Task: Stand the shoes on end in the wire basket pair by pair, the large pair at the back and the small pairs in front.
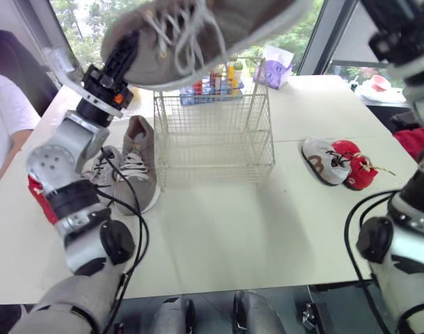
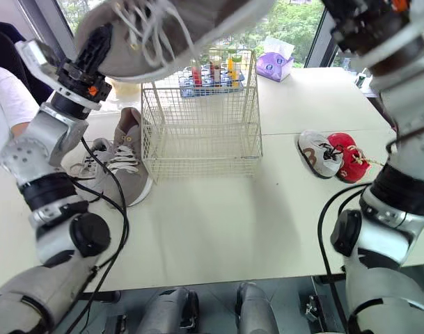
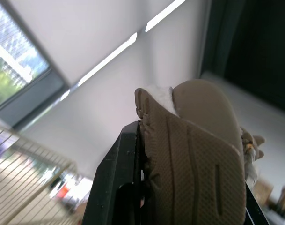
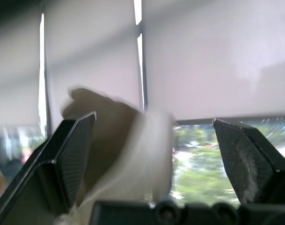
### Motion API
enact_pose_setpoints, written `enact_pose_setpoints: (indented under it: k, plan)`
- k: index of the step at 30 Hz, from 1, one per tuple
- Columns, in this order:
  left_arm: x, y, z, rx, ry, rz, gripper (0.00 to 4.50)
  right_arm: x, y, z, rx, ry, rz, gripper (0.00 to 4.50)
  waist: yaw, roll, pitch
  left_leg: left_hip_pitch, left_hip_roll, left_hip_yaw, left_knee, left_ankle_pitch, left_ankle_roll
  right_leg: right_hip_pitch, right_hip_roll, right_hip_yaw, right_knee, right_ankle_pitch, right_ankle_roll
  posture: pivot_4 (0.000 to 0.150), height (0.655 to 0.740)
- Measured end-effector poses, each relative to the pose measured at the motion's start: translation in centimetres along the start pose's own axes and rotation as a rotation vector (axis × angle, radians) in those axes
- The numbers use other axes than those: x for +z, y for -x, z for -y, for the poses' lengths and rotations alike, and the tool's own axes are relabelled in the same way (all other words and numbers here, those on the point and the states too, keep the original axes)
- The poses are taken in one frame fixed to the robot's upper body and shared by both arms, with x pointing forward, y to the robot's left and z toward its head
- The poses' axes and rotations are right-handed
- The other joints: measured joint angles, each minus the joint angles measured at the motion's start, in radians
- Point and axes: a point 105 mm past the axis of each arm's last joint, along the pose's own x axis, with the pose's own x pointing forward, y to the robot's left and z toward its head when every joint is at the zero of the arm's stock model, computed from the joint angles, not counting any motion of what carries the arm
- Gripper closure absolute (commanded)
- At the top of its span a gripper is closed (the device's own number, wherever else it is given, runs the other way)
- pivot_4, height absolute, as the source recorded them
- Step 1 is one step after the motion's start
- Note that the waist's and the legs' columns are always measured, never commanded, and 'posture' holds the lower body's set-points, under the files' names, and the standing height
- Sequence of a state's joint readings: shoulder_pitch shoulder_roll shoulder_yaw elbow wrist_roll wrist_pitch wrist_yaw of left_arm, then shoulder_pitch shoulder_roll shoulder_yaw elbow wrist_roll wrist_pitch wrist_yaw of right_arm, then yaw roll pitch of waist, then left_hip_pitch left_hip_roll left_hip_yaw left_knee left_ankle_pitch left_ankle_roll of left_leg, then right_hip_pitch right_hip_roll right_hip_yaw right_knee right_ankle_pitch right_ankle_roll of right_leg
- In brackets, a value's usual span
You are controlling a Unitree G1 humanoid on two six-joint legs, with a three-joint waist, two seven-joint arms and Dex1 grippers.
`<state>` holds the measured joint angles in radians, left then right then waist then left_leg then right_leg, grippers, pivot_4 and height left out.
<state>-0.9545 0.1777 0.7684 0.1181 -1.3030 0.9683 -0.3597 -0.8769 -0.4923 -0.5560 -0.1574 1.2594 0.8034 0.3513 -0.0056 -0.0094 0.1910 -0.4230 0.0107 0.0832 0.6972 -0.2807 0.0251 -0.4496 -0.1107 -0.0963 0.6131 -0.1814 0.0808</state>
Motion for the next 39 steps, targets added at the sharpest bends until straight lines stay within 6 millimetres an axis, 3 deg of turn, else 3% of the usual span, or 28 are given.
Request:
enact_pose_setpoints:
  k: [3, 5, 11, 16, 25, 32, 35, 39]
  plan:
    - [-1.4, 0.1, 0.2, 0.000, 0.068, 0.041, 3.52, -3.8, 1.6, 1.0, -0.088, -0.209, 0.018, 0.05, -0.001, 0.000, 0.000, 0.002, -0.001, 0.001, 0.001, 0.000, 0.001, 0.000, 0.000, 0.000, 0.000, 0.000, 0.000, 0.150, 0.7400]
    - [-2.4, -0.2, 0.0, 0.010, 0.110, 0.057, 3.52, -5.6, 1.4, 0.3, -0.095, -0.273, 0.007, 0.05, -0.002, 0.000, 0.000, 0.002, -0.001, 0.000, 0.001, -0.001, 0.003, 0.000, 0.001, 0.000, 0.001, 0.000, 0.000, 0.150, 0.7400]
    - [-4.1, -0.3, -0.7, 0.042, 0.135, 0.036, 3.52, -7.5, -1.6, -3.4, 0.020, -0.322, 0.019, 0.05, -0.005, 0.000, 0.000, 0.002, -0.001, 0.000, 0.001, -0.002, 0.004, 0.000, 0.004, 0.001, 0.001, 0.000, 0.000, 0.150, 0.7400]
    - [-4.8, -0.2, -0.9, 0.049, 0.136, 0.014, 3.52, -8.4, -2.9, -4.1, 0.041, -0.278, 0.008, 0.05, -0.004, 0.000, 0.000, 0.002, -0.001, 0.000, 0.001, -0.002, 0.004, 0.002, 0.004, 0.001, 0.000, 0.000, 0.000, 0.150, 0.7400]
    - [-5.3, 1.6, -2.1, 0.097, 0.165, 0.034, 3.52, -8.8, -3.9, -2.9, 0.018, -0.220, 0.028, 0.05, -0.004, 0.000, 0.000, 0.002, 0.000, 0.000, 0.001, -0.003, 0.005, 0.002, 0.004, 0.001, 0.000, 0.000, 0.000, 0.150, 0.7400]
    - [-5.6, 1.4, -1.5, 0.086, 0.138, 0.008, 3.52, -9.1, -4.2, -2.7, 0.031, -0.197, 0.018, 0.05, -0.005, 0.000, 0.000, 0.002, 0.000, -0.001, 0.001, -0.003, 0.006, 0.002, 0.004, 0.001, 0.000, 0.000, 0.000, 0.150, 0.7400]
    - [-6.1, 1.6, -1.8, 0.100, 0.139, -0.014, 3.52, -9.5, -4.3, -2.7, 0.030, -0.193, 0.004, 0.82, -0.004, 0.000, 0.000, 0.002, 0.000, -0.001, 0.001, -0.003, 0.006, 0.002, 0.004, 0.001, 0.000, 0.000, 0.000, 0.150, 0.7400]
    - [-6.2, 1.6, -1.7, 0.101, 0.126, -0.024, 3.52, -9.6, -4.2, -2.2, 0.009, -0.180, -0.002, 2.53, -0.005, 0.000, 0.000, 0.002, 0.000, -0.001, 0.001, -0.004, 0.007, 0.002, 0.004, 0.001, 0.000, 0.000, 0.000, 0.150, 0.7400]
